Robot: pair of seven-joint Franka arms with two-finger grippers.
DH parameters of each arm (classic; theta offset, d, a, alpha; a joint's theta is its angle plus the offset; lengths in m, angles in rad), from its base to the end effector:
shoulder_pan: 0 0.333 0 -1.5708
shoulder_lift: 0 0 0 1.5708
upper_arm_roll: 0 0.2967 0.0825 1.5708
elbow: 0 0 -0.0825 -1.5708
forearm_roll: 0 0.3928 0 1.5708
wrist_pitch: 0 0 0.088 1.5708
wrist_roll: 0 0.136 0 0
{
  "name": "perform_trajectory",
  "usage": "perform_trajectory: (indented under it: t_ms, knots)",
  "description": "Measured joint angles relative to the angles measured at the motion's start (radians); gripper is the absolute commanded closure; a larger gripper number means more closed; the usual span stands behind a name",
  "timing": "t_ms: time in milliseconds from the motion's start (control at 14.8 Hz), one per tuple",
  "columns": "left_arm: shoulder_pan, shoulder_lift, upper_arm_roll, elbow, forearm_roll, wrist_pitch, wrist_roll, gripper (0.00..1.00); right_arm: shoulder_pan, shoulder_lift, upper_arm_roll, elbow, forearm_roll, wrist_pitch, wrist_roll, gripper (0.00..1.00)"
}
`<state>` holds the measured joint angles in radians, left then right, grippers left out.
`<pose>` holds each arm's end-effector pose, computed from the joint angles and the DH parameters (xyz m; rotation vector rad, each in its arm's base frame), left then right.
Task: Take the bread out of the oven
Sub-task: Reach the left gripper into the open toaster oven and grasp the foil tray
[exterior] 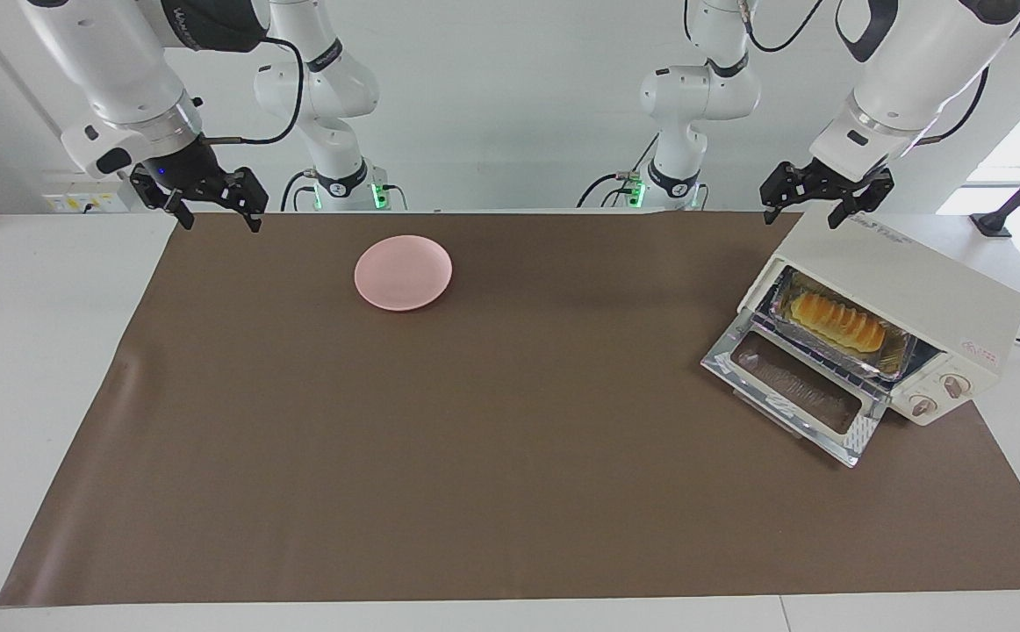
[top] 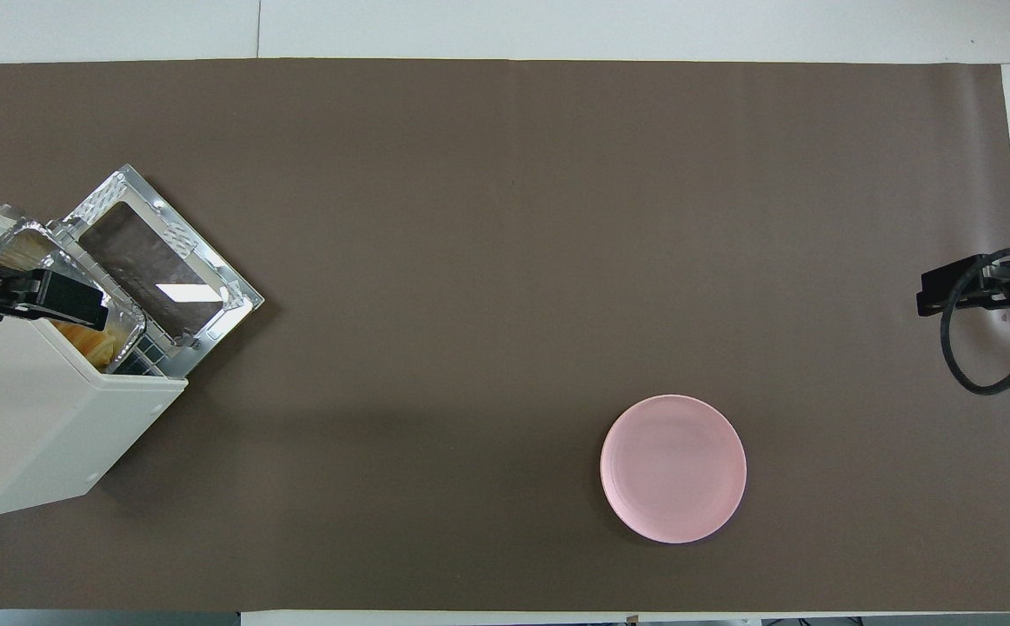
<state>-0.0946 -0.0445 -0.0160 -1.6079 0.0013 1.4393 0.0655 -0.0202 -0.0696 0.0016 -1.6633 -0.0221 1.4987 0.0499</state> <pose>0.5286 -0.0587 0.5726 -3.1186 0.2751 0.1944 0.5308 -0.0130 0.5645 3.1126 -0.1075 -0.1475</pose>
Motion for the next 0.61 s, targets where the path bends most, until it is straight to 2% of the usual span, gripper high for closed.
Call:
perform_trajectory:
  t_ms: [609]
  knots:
    - [-0.003,-0.001,-0.008,0.000,0.000,0.014,0.001,0.00,0.000,0.000,0.000,0.000,0.000,0.000,0.000,0.00]
